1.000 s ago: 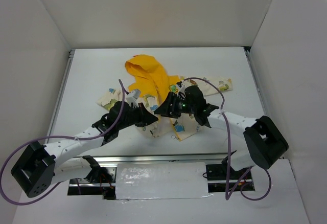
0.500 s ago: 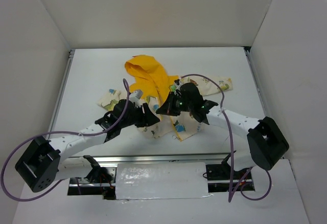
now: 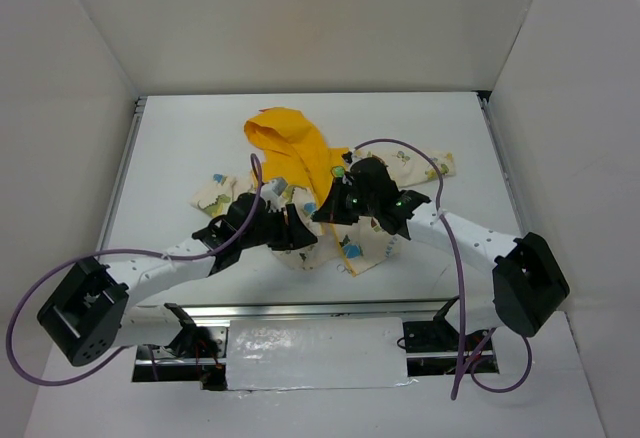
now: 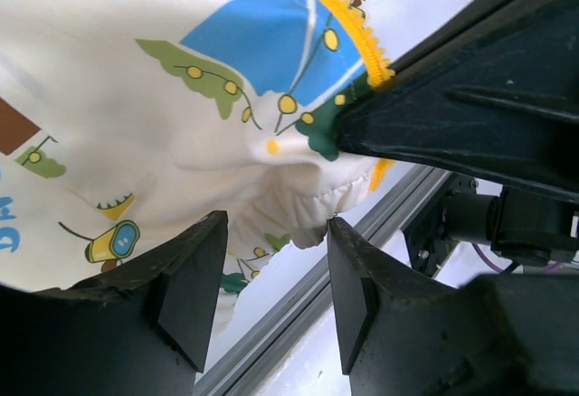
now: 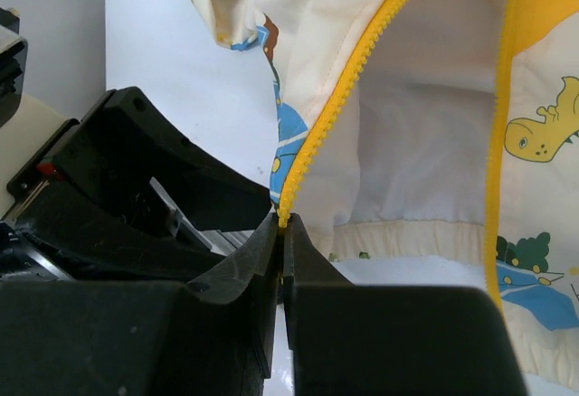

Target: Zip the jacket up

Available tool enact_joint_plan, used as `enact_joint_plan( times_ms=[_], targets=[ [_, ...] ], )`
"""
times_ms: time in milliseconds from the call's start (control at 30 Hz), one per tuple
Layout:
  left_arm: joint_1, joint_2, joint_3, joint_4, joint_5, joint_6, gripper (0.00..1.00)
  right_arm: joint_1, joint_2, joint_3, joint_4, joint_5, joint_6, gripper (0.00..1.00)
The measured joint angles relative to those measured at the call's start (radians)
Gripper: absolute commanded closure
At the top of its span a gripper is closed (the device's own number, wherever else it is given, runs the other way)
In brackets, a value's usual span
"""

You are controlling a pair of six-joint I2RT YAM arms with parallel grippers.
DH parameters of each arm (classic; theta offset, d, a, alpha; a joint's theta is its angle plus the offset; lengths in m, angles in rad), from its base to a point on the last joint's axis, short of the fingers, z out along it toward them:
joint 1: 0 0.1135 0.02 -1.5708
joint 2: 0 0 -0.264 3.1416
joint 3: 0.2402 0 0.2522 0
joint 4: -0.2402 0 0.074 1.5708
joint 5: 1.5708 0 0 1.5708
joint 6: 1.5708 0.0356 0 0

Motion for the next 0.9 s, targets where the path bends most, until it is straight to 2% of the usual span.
enact_joint_plan(
  times_ms=[133,333,700,767,833,900],
  targets=[
    [0.0,-0.026,0.0,0.003,0.012,0.0,0.39,0.0,0.0,0.0,-0.002,0.003,0.0,0.94],
    [-0.001,-0.079,-0.001,0.043,0.011,0.0,0.44,0.005,0.002,0.0,-0.006,0.002,0.0,0.94],
    [-0.001,-0.016,-0.01,0.102,0.015,-0.002,0.47,0.009,0.004,0.0,-0.006,-0.001,0.002,0.94],
    [-0.001,-0.011,-0.013,0.103,0.015,-0.003,0.51,0.009,0.004,0.0,-0.005,-0.005,0.005,0.94],
    [-0.001,-0.011,-0.016,0.107,0.015,-0.005,0.62,0.01,0.005,0.0,-0.005,-0.009,0.008,0.94],
    [-0.001,-0.01,-0.016,0.114,0.018,-0.007,0.64,0.01,0.006,0.0,-0.005,-0.012,0.009,0.94]
  ],
)
